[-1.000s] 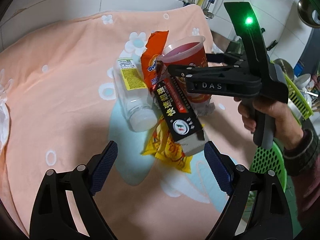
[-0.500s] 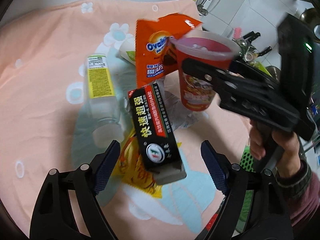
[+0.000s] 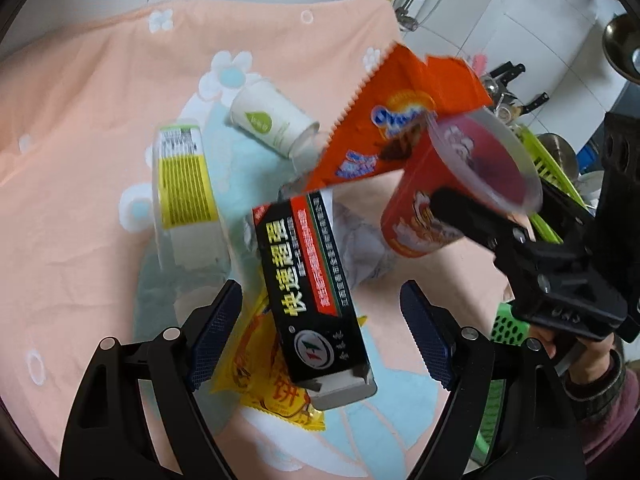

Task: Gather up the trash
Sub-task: 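Lift the red cup with the right tool while the left tool lifts the black box, then drop the red cup into the basket with the right tool while the left drops the Ovaltine packet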

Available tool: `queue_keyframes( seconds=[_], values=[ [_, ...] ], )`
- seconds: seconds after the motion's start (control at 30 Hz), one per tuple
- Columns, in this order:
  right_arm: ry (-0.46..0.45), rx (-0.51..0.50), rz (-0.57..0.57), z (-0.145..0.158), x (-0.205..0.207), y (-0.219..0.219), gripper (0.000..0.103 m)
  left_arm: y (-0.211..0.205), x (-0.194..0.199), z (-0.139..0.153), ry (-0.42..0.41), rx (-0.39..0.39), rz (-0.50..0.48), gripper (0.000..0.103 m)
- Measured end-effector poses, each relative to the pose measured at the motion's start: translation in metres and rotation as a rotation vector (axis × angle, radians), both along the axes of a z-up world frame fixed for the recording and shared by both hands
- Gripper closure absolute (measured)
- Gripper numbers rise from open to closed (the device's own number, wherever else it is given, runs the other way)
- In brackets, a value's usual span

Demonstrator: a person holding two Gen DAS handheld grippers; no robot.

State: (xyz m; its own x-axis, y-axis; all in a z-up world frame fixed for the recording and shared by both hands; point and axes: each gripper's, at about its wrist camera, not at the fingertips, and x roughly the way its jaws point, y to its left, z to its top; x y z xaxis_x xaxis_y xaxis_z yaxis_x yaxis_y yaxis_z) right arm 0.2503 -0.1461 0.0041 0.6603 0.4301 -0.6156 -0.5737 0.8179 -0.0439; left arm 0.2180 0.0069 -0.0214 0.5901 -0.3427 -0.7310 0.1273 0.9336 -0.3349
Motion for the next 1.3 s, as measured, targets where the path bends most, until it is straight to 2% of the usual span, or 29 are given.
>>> queue_keyframes(
  seconds=[0.2,0.43,0.57,0.7,0.8,0.87,0.97,1.03,1.13,1.3],
  values=[
    [-0.01,-0.009,0.018,0.004,-0.015,-0.009,0.028,-0.003,-0.002,0.013,-0.068,0.075,-0.013,0.029],
    [-0.005,-0.013,0.037,0.008,-0.032,-0.019,0.028,-0.015,-0.007,0.023,-0.133,0.121,-0.062,0.036],
    [-0.009,-0.033,0.054,0.01,-0.044,-0.021,0.028,-0.026,-0.012,0.029,-0.186,0.147,-0.108,0.043],
    [0.001,-0.041,0.059,0.009,-0.053,-0.024,0.028,-0.035,-0.018,0.036,-0.232,0.137,-0.155,0.052],
    [0.005,-0.044,0.057,0.007,-0.059,-0.027,0.028,-0.045,-0.024,0.038,-0.257,0.147,-0.196,0.065],
    [0.01,-0.041,0.055,0.006,-0.064,-0.029,0.028,-0.052,-0.028,0.037,-0.264,0.159,-0.22,0.077],
    [0.013,-0.045,0.051,0.006,-0.07,-0.032,0.029,-0.055,-0.031,0.037,-0.258,0.149,-0.22,0.085],
    [0.015,-0.047,0.047,0.005,-0.077,-0.036,0.029,-0.055,-0.033,0.038,-0.259,0.124,-0.219,0.088],
    [0.017,-0.044,0.035,0.003,-0.085,-0.043,0.029,-0.06,-0.039,0.039,-0.269,0.133,-0.217,0.091],
    [0.026,-0.026,0.001,0.002,-0.1,-0.058,0.029,-0.065,-0.046,0.039,-0.26,0.104,-0.224,0.091]
  ],
)
